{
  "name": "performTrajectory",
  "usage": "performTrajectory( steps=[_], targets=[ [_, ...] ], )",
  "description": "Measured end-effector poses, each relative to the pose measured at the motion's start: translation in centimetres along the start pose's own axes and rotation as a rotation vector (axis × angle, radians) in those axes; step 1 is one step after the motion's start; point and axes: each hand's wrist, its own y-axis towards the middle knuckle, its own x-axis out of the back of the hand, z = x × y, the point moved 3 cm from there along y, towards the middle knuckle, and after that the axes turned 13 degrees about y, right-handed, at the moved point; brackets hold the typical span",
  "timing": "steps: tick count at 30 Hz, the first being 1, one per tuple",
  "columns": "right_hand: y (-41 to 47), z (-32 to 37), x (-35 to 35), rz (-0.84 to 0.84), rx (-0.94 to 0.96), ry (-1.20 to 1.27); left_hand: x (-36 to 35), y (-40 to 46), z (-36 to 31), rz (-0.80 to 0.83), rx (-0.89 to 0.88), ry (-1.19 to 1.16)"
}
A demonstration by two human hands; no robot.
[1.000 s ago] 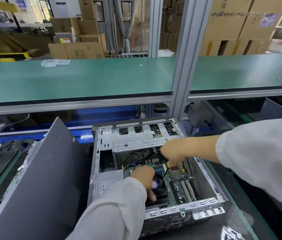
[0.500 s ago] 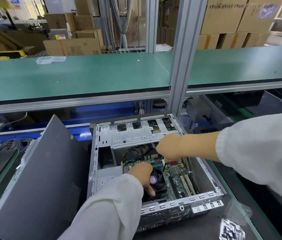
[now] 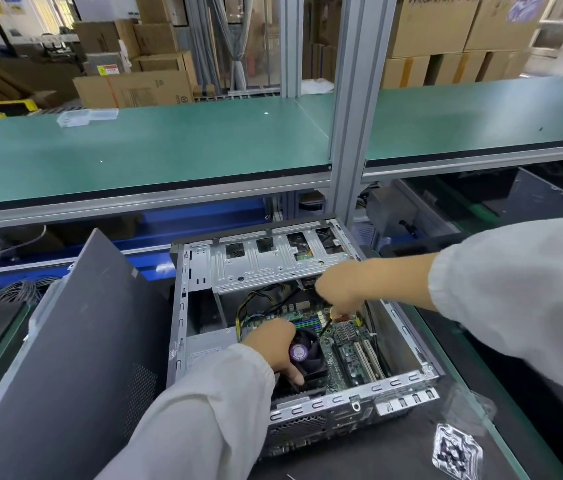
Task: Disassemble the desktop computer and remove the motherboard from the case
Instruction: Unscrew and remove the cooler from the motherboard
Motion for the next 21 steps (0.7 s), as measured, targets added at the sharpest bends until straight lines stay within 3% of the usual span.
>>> performTrajectory(
  steps=[2, 4, 6, 8, 10, 12, 13, 14, 18, 20, 21],
  targets=[
    [-1.4, 2.0, -0.5, -0.318, 0.331, -0.591, -0.1, 0.1, 0.2, -0.013, -0.002, -0.014],
    [-2.1, 3.5, -1.0, -0.410, 0.502, -0.797, -0.2, 0.2, 0.3, -0.027, -0.008, -0.029],
    [-1.7, 3.9, -0.3, -0.373, 0.405, -0.563, -0.3, 0.3, 0.5, -0.033, -0.014, -0.019],
    [-0.3, 2.9, 0.8, -0.244, 0.137, -0.084, -0.3, 0.3, 0.5, -0.048, -0.018, 0.012],
    [1.0, 1.2, 1.4, 0.047, -0.157, 0.374, -0.3, 0.4, 0.1, -0.067, -0.031, 0.040],
    [1.7, -0.1, 1.7, 0.275, -0.371, 0.611, -0.6, 0.5, -0.3, -0.094, -0.020, 0.116],
    [1.9, -0.3, 1.9, 0.291, -0.380, 0.563, -0.8, 0.6, -0.5, -0.114, -0.006, 0.152],
    [1.8, -0.1, 2.0, 0.250, -0.293, 0.366, -1.0, 0.6, -0.5, -0.131, 0.007, 0.165],
    [-0.3, 4.7, 1.0, -0.317, 0.366, -0.686, -1.3, 0.7, -0.3, -0.170, 0.016, 0.127],
    [-0.6, 5.7, 0.2, -0.361, 0.465, -0.788, -1.4, 0.6, -0.1, -0.186, 0.027, 0.108],
    [-0.7, 5.5, 0.6, -0.331, 0.420, -0.674, -1.4, 0.5, -0.1, -0.197, 0.028, 0.104]
  ],
)
